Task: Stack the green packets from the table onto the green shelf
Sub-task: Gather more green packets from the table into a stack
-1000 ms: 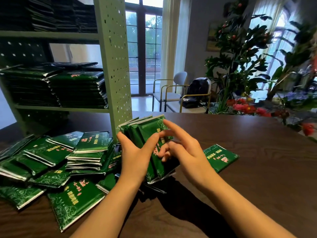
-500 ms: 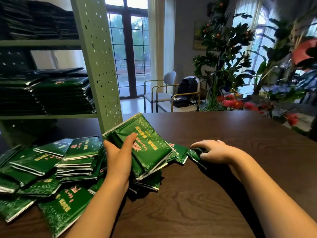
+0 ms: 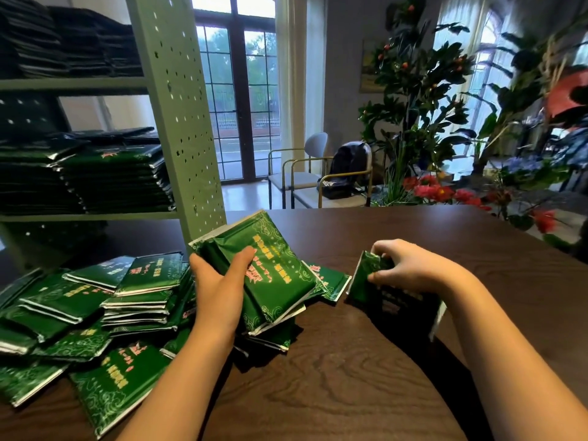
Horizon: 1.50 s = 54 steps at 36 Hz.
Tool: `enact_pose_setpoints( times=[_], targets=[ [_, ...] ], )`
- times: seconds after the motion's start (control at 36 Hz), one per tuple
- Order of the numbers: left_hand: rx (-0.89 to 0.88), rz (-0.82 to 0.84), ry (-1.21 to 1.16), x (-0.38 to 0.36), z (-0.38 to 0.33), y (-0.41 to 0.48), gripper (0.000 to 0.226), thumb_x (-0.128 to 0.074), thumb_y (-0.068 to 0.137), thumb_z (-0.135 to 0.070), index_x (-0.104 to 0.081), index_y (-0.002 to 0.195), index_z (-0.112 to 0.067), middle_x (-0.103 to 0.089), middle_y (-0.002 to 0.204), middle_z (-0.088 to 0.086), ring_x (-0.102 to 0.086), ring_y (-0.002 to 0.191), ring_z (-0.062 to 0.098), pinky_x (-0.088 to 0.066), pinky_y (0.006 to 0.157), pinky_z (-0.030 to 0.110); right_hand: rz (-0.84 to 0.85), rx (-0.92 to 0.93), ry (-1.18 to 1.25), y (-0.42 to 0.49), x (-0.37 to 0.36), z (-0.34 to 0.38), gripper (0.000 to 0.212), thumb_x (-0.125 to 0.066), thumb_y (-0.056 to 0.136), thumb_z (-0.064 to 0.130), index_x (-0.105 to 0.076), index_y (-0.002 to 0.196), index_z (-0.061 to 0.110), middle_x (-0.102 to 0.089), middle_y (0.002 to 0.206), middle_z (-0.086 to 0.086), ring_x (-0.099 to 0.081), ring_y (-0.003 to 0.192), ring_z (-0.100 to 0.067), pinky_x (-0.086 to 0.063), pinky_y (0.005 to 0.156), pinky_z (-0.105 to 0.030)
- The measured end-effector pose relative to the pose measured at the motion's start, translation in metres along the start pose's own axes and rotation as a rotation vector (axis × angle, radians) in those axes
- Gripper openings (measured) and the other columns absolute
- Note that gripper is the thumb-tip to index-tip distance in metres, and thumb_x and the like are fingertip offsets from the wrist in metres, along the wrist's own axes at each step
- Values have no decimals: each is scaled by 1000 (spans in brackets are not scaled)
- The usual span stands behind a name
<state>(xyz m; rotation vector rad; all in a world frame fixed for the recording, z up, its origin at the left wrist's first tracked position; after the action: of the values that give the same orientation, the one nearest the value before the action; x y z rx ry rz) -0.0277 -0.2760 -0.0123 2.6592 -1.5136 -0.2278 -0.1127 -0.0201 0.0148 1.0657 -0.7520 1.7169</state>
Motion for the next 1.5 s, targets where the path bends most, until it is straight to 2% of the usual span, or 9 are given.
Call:
enact_pose_setpoints(
  times=[0.28,0.53,0.72,0.81,0.94,1.08,1.14,1.36,1.5],
  targets=[
    [-42,86,94,-5,-23,-5,102,-66,87,-40,5,156,-17,-13,162,4,-20,147,26,-24,118,49,22,346,1101,-34,-4,62,30,-69,80,16,-60,106,5,-71,92,-10,-69,80,-22,-55,65,-28],
    [-58,146,89,6,-29,-37,124,-66,53,-71,-12,153,-21,-32,156,4,-37,140,26,-34,113,51,-292,326,1254,-38,-50,109,9,-59,91,12,-67,96,12,-73,87,-8,-69,79,-22,-55,68,-34],
    [-90,143,75,24,-30,-53,72,-39,95,-53,-13,153,-19,-33,148,-11,-37,131,4,-33,107,22,-294,349,1188,-55,-75,142,10,-55,95,21,-58,103,17,-70,96,-3,-69,89,-18,-56,76,-33],
    [-73,143,87,29,-35,-62,40,-34,101,-40,-21,138,-29,-52,114,-15,-52,90,-10,-44,75,6,-283,351,1116,-62,-85,151,27,-57,94,33,-51,117,19,-64,113,-4,-64,105,-17,-53,91,-41],
    [-102,183,51,41,-31,-73,93,-41,88,-61,7,154,-17,-23,146,-11,-26,130,3,-26,115,31,-278,411,1045,-76,-95,160,25,-52,97,24,-43,118,35,-60,112,2,-63,102,-11,-51,93,-39],
    [-170,281,150,56,-21,-80,148,-61,45,-88,10,153,-18,-16,148,-20,-15,140,0,-20,115,24,-285,404,1011,-87,-109,159,57,-54,94,36,-21,139,49,-24,151,18,-25,140,-2,-25,115,-30],
    [-143,317,206,64,-11,-77,144,-72,41,-81,1,152,-24,-35,151,-9,-38,138,11,-32,115,41,-252,387,1040,-90,-112,156,59,-53,94,31,-17,139,48,-21,146,23,-24,134,7,-24,108,-19],
    [-152,516,262,79,1,-80,131,-84,50,-41,-6,153,-18,-53,137,-8,-56,119,0,-47,97,19,69,282,1449,-88,-129,153,106,-79,57,61,-31,146,30,-57,134,-7,-56,121,-28,-38,107,-54],
    [-186,541,270,84,1,-86,100,-82,72,-3,-14,140,-32,-50,132,-14,-51,107,-22,-42,86,4,77,311,1511,-95,-126,153,80,-64,71,58,-39,142,34,-57,135,-3,-58,120,-26,-40,105,-54]
  ],
)
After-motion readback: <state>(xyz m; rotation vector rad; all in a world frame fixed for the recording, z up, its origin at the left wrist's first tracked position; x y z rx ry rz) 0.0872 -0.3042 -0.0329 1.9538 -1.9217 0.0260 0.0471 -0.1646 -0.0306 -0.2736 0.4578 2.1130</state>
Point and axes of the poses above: each hand's wrist, its own y-axis towards the middle knuckle, its own x-axis out of the back of the hand, z = x × y, the point moved 2 cm from there along y, towards the middle knuckle
